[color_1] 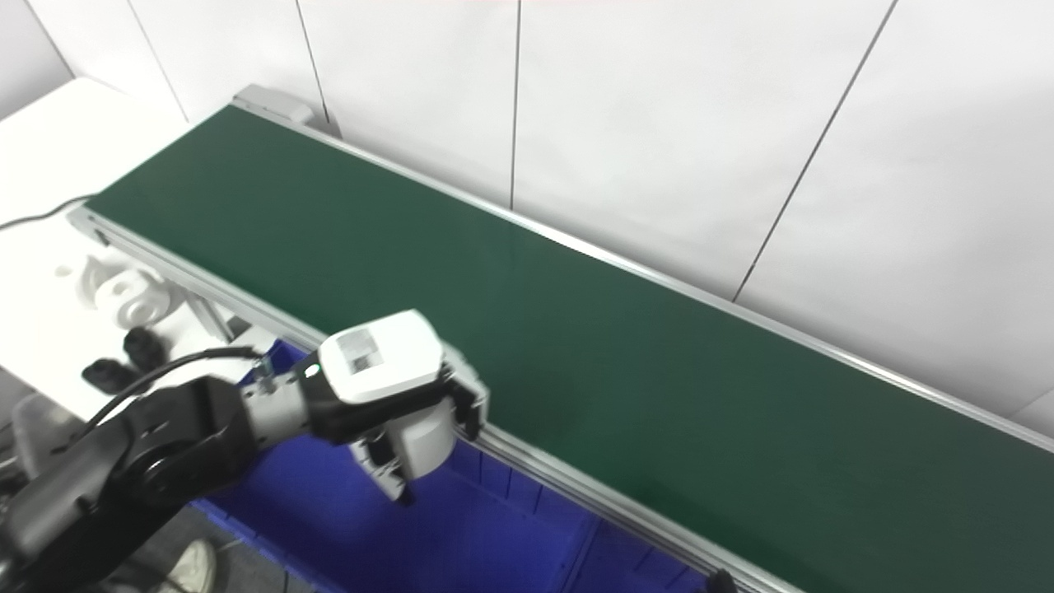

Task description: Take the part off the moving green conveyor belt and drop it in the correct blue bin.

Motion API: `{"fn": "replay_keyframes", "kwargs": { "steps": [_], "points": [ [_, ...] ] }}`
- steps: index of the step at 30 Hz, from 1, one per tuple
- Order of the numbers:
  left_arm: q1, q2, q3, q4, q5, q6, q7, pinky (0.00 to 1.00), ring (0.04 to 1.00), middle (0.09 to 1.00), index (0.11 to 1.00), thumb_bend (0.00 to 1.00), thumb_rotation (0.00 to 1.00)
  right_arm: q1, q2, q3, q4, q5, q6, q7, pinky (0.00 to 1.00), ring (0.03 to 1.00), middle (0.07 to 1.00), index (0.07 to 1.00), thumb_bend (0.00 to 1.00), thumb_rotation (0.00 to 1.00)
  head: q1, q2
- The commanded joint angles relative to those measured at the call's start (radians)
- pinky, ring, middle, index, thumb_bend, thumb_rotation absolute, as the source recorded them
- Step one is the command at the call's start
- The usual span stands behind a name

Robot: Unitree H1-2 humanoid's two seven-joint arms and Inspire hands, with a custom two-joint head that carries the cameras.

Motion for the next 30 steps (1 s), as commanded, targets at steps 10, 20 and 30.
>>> {"fn": "replay_keyframes", "kwargs": {
  "steps": [10,20,30],
  "points": [
    [0.039,-0.016,0.004,0.288,0.157,-0.133,0.263,0.36,0.414,0.495,0.514,0.5,0.0,0.013,0.013,0.016,-0.027,-0.003,-0.007,0.015,1.0,0.987,1.0,1.0,0.8,1.0,-0.007,-0.008],
    [0.023,-0.036,0.01,0.308,0.229,-0.012,0.227,0.65,0.716,0.755,0.75,0.95,0.16,0.005,0.021,0.022,-0.02,-0.001,-0.012,0.015,1.0,0.989,1.0,1.0,0.79,1.0,-0.03,-0.017],
    [0.053,-0.004,-0.008,0.124,0.194,0.057,0.008,0.99,0.991,0.994,1.0,1.0,0.59,0.01,0.017,0.023,-0.025,-0.005,-0.01,0.016,1.0,0.987,1.0,1.0,0.79,1.0,-0.047,-0.012]
  ]
}}
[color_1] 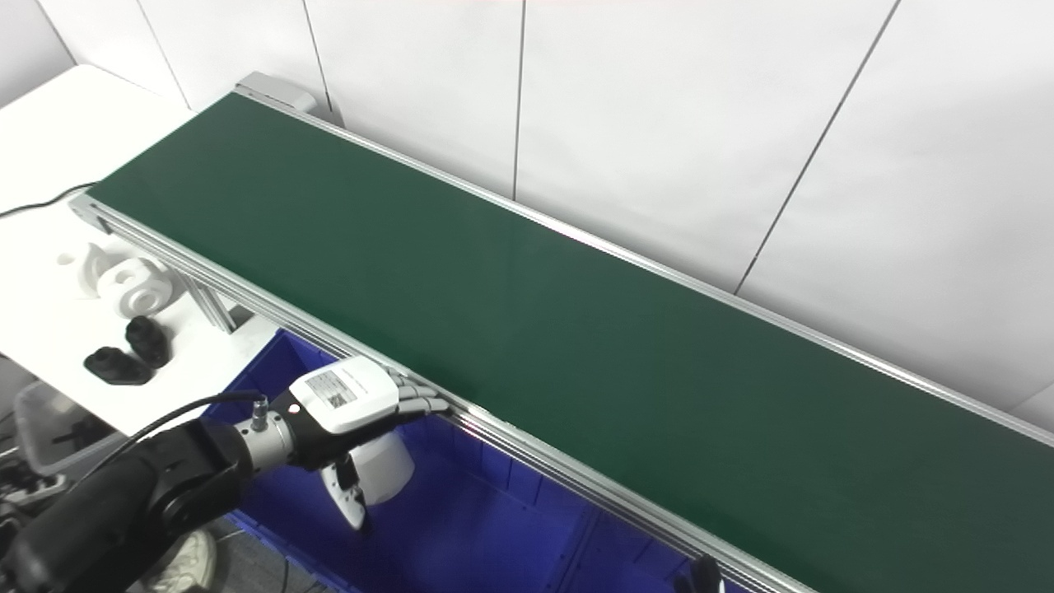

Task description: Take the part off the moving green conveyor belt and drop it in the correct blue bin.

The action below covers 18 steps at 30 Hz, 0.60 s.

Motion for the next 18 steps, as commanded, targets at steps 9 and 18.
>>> {"fn": "replay_keyframes", "kwargs": {
  "steps": [9,18],
  "points": [
    [0.129,-0.112,0.035,-0.276,-0.618,-0.022,0.1,0.92,0.906,0.914,0.925,1.0,0.69,0.016,0.011,0.012,-0.035,-0.033,0.005,0.004,1.0,0.972,1.0,1.0,0.82,1.0,-0.075,0.017],
    [0.317,-0.395,-0.064,-0.308,-0.754,-0.227,0.249,0.96,0.993,0.994,0.994,0.91,0.76,0.021,0.058,0.044,-0.029,-0.116,0.013,-0.026,0.93,0.911,0.973,1.0,0.85,0.97,-0.368,0.058]
  ]
}}
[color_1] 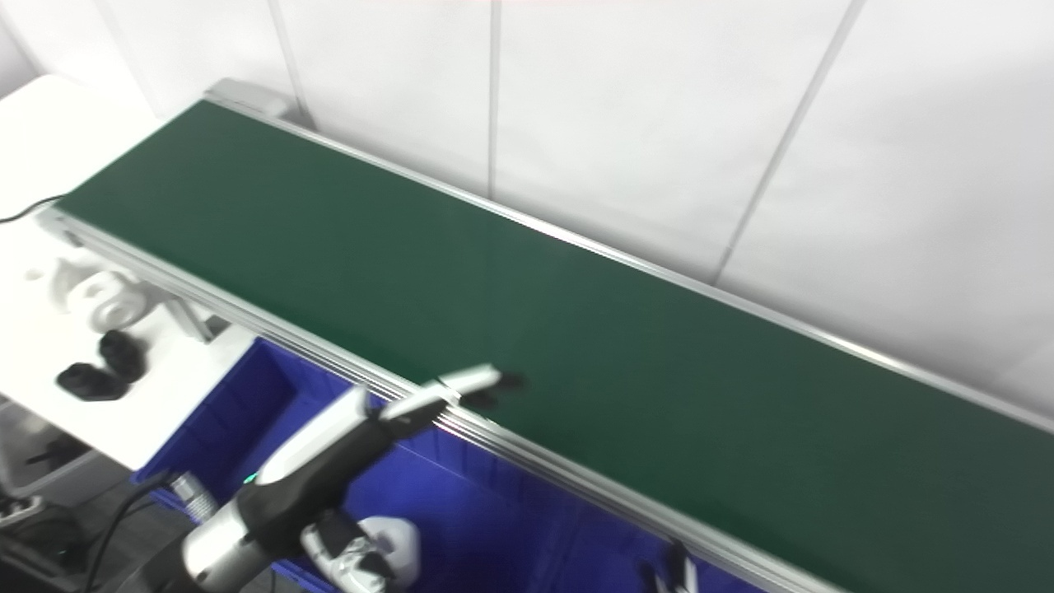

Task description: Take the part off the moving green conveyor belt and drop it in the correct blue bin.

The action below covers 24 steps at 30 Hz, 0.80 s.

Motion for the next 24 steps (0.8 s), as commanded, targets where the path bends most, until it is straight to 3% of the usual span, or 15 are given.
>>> {"fn": "replay_keyframes", "kwargs": {
  "steps": [1,2,4,5,6,7,10,15,24],
  "points": [
    [0.021,-0.042,-0.019,0.065,0.018,-0.071,0.044,0.99,0.998,0.998,0.998,0.88,0.77,0.008,0.024,0.018,-0.021,-0.019,-0.019,-0.004,0.91,0.906,0.97,1.0,0.84,0.95,-0.071,0.004],
    [0.021,-0.056,-0.022,0.1,0.029,-0.079,0.052,0.99,0.999,0.999,0.999,0.87,0.77,0.008,0.03,0.024,-0.019,-0.021,-0.02,-0.004,0.91,0.905,0.97,1.0,0.84,0.93,-0.071,0.004],
    [-0.009,-0.053,0.003,0.184,0.096,-0.067,0.053,1.0,1.0,1.0,1.0,0.89,0.8,0.01,0.055,0.039,-0.017,-0.058,-0.015,-0.021,0.89,0.893,0.963,1.0,0.83,0.91,-0.184,0.01],
    [-0.027,-0.045,0.016,0.225,0.119,-0.066,0.052,1.0,1.0,1.0,1.0,0.9,0.82,0.012,0.064,0.045,-0.015,-0.072,-0.014,-0.028,0.88,0.887,0.957,0.997,0.82,0.89,-0.196,0.011],
    [-0.048,-0.027,0.032,0.278,0.126,-0.063,0.049,1.0,1.0,1.0,1.0,0.9,0.82,0.011,0.076,0.055,-0.01,-0.086,-0.013,-0.036,0.9,0.889,0.957,0.996,0.82,0.88,-0.26,0.014],
    [-0.06,-0.015,0.042,0.311,0.124,-0.063,0.047,1.0,1.0,1.0,1.0,0.9,0.82,0.011,0.084,0.062,-0.005,-0.095,-0.013,-0.042,0.91,0.891,0.958,0.995,0.82,0.87,-0.27,0.015],
    [-0.103,0.053,0.064,0.425,0.111,-0.06,0.028,1.0,1.0,1.0,1.0,0.88,0.82,0.005,0.126,0.09,0.008,-0.125,0.003,-0.068,0.92,0.897,0.961,0.991,0.84,0.87,-0.393,0.022],
    [-0.133,0.11,0.061,0.489,0.066,-0.013,-0.011,0.97,1.0,1.0,1.0,0.89,0.79,-0.012,0.162,0.121,0.023,-0.149,0.012,-0.098,0.95,0.917,0.981,1.0,0.83,0.86,-0.453,0.033],
    [-0.141,0.128,0.036,0.463,0.015,0.062,-0.057,0.97,1.0,1.0,1.0,0.89,0.77,-0.013,0.158,0.125,-0.006,-0.157,0.047,-0.113,0.96,0.914,0.988,1.0,0.82,0.87,-0.43,0.063]
  ]
}}
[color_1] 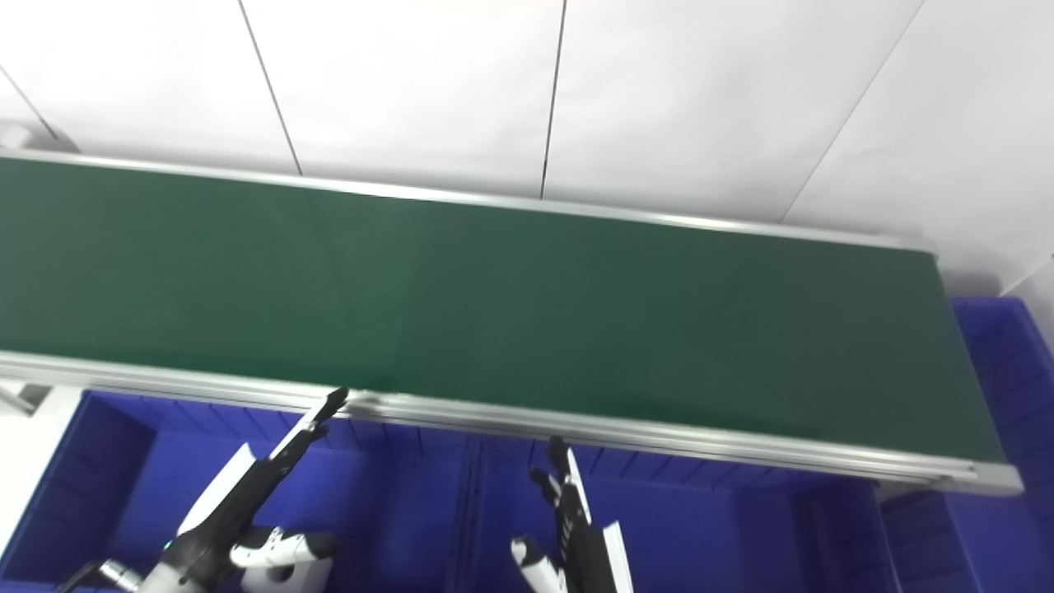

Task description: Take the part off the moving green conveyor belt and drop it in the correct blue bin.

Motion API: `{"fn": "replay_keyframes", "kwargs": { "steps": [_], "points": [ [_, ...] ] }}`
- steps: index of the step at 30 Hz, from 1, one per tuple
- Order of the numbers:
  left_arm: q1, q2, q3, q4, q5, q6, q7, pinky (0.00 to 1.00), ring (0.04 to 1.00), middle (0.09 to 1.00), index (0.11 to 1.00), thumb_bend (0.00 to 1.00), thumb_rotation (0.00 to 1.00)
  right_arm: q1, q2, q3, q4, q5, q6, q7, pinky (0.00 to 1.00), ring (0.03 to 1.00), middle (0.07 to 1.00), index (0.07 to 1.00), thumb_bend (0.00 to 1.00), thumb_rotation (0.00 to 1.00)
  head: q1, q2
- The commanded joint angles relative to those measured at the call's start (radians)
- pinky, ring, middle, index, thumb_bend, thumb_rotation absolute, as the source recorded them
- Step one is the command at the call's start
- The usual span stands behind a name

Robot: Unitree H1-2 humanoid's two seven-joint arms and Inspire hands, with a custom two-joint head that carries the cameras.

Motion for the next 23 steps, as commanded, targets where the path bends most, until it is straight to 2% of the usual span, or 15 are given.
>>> {"fn": "replay_keyframes", "kwargs": {
  "steps": [1,4,6,9,14,16,18,23],
  "points": [
    [-0.005,0.01,-0.003,-0.066,-0.023,0.014,-0.008,0.96,1.0,1.0,1.0,0.9,0.77,0.001,0.133,0.104,-0.032,-0.012,0.026,-0.005,0.96,0.914,0.989,1.0,0.83,0.87,-0.002,0.0],
    [-0.003,0.012,-0.005,-0.091,-0.02,0.048,-0.017,0.93,1.0,1.0,1.0,0.92,0.79,0.007,0.13,0.107,-0.05,-0.007,0.047,-0.003,0.96,0.917,0.991,1.0,0.83,0.87,-0.042,0.005],
    [-0.005,0.013,-0.004,-0.087,-0.021,0.039,-0.011,0.91,1.0,1.0,1.0,0.92,0.79,0.005,0.133,0.108,-0.05,-0.007,0.055,-0.005,0.96,0.92,0.991,1.0,0.85,0.87,-0.061,0.005],
    [-0.006,0.016,-0.002,-0.089,-0.048,0.038,-0.016,0.98,1.0,1.0,1.0,0.88,0.78,0.001,0.137,0.11,-0.049,-0.016,0.068,-0.009,0.96,0.918,0.987,1.0,0.87,0.87,-0.081,0.005],
    [0.004,0.0,-0.001,-0.127,-0.072,0.074,-0.015,1.0,1.0,1.0,1.0,0.88,0.77,0.007,0.127,0.106,-0.08,-0.023,0.088,-0.005,0.92,0.906,0.987,1.0,0.86,0.88,-0.027,0.044],
    [0.015,-0.022,0.004,-0.143,-0.101,0.086,-0.003,1.0,1.0,1.0,1.0,0.91,0.79,0.008,0.12,0.104,-0.094,-0.02,0.099,-0.002,0.92,0.905,0.984,1.0,0.86,0.88,-0.019,0.045],
    [0.03,-0.046,0.008,-0.163,-0.14,0.099,0.006,1.0,1.0,1.0,1.0,0.96,0.89,0.01,0.113,0.102,-0.107,-0.019,0.108,-0.002,0.94,0.915,0.987,1.0,0.85,0.89,-0.011,0.046],
    [0.06,-0.087,0.005,-0.185,-0.186,0.131,0.013,1.0,1.0,1.0,1.0,0.99,0.95,0.015,0.095,0.095,-0.112,-0.014,0.1,0.001,0.96,0.918,0.986,1.0,0.83,0.88,0.041,0.024]
  ]
}}
